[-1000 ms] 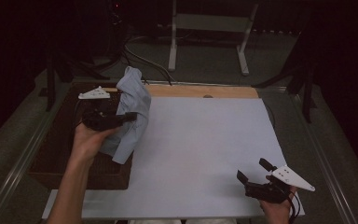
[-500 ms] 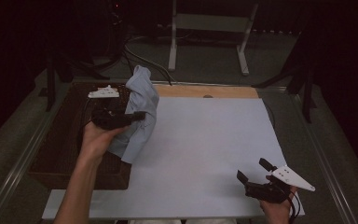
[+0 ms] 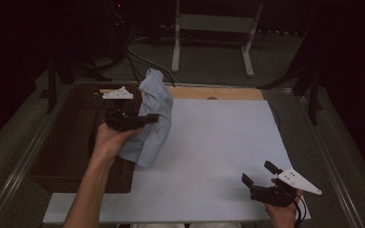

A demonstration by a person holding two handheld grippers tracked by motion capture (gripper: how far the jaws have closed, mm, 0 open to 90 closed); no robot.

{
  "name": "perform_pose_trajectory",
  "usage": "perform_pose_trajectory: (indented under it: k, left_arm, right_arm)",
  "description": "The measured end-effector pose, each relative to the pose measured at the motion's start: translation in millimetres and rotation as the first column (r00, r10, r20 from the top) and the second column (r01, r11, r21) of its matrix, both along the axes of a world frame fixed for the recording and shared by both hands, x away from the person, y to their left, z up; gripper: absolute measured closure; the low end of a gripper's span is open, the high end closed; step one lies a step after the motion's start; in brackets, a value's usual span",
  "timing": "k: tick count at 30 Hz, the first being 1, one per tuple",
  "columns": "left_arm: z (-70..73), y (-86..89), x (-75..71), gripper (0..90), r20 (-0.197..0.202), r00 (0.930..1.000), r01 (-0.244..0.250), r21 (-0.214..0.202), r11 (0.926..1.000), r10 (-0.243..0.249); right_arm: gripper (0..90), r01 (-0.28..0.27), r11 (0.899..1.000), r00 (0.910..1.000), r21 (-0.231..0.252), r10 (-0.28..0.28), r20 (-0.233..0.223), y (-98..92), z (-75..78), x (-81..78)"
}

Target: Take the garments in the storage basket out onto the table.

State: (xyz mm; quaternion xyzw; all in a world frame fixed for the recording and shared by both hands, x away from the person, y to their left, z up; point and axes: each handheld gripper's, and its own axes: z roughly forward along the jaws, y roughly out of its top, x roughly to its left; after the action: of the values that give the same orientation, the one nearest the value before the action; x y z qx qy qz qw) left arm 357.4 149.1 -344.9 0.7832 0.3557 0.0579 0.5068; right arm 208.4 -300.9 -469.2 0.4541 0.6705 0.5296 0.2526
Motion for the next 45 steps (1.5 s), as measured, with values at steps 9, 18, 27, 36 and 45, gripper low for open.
perform_pose_trajectory:
  k: [9, 18, 27, 36, 45]
  left_arm:
    - [-3.1, -10.0, 2.1, 72.5, -0.008, 0.9998, 0.019, 0.003, 0.9998, -0.019]
    - [-5.5, -17.9, 1.9, 72.5, -0.009, 0.9995, 0.032, -0.001, 0.9995, -0.032]
    - [-10.4, -24.4, 3.4, 72.4, -0.019, 0.9990, 0.040, 0.003, 0.9992, -0.040]
    - [-14.2, -26.6, 4.1, 72.4, -0.025, 0.9989, 0.039, 0.012, 0.9992, -0.039]
    - [-20.3, -30.4, 5.1, 72.4, -0.038, 0.9983, 0.045, 0.021, 0.9988, -0.044]
  right_arm:
    - [0.0, 0.000, 1.000, 1.0000, 0.000, 0.000, -0.001, -0.4, 0.0, 0.1]
    - [0.0, 0.000, 1.000, 1.0000, -0.001, 0.000, 0.001, -0.3, 0.2, -0.1]
    - [0.0, 0.000, 1.000, 1.0000, -0.001, 0.000, 0.000, -0.5, 0.2, 0.0]
    - [0.0, 0.000, 1.000, 1.0000, -0.002, 0.000, 0.000, -0.6, 0.2, 0.0]
    - [0.0, 0.000, 1.000, 1.0000, -0.002, 0.000, -0.001, -0.5, 0.2, 0.0]
